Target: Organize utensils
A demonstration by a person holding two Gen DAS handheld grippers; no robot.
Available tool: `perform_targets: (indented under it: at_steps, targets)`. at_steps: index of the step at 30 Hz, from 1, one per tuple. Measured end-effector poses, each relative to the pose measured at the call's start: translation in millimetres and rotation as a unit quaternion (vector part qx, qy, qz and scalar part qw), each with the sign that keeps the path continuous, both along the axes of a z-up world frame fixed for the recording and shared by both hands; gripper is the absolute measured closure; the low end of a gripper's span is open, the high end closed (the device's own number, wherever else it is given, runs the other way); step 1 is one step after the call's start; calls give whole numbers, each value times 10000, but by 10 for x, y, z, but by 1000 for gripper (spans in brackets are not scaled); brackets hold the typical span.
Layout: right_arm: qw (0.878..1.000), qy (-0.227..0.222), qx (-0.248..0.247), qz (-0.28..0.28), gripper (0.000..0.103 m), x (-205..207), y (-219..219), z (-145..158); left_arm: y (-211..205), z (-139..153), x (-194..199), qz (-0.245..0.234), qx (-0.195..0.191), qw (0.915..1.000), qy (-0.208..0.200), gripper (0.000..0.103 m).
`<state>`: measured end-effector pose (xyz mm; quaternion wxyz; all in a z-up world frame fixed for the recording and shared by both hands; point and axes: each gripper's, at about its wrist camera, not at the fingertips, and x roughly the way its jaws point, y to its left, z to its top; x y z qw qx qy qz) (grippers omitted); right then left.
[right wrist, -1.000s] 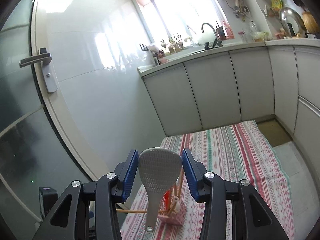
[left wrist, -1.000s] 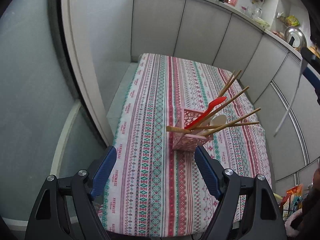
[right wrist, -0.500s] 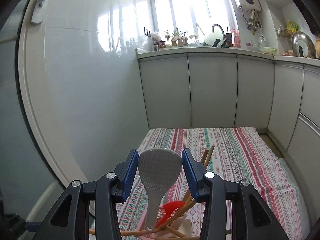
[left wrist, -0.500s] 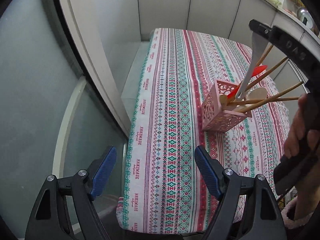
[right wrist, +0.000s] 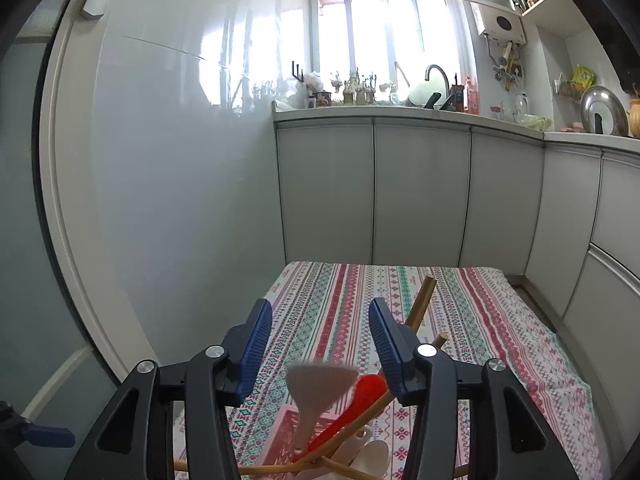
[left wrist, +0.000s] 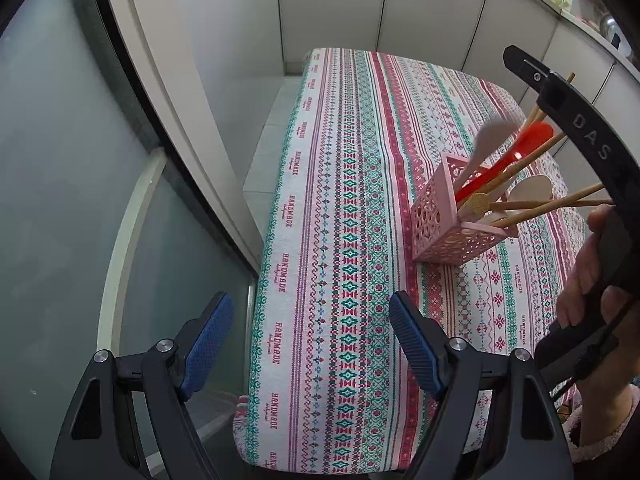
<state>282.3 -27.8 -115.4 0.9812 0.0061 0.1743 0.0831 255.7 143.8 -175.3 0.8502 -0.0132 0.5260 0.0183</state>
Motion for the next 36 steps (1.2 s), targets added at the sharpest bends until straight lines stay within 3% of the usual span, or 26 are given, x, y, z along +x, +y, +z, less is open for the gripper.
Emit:
perform_targets:
  at_steps: [9, 17, 22, 26, 36]
  targets:
    - [9987, 367, 308, 179, 45, -328, -245, 453, -30, 130, -75, -22, -89, 9998, -155, 21]
    - [9964, 699, 421, -208, 25, -1059, -931, 944, -237, 575, -371, 83, -242, 9970, -734, 19]
    - [9941, 912, 51, -586, 13, -1654, -1351, 1211, -527, 951, -804, 68, -217, 9931, -1150, 4]
    - [9903, 1098, -147, -840, 0, -2135, -1527, 1388, -829, 1266, -1252, -193, -201, 9894, -1427, 0]
    - [9893, 852, -117, -1176, 0, -3282, -1697, 1675, -1361, 1953, -2428, -526, 124, 9678, -2458, 0]
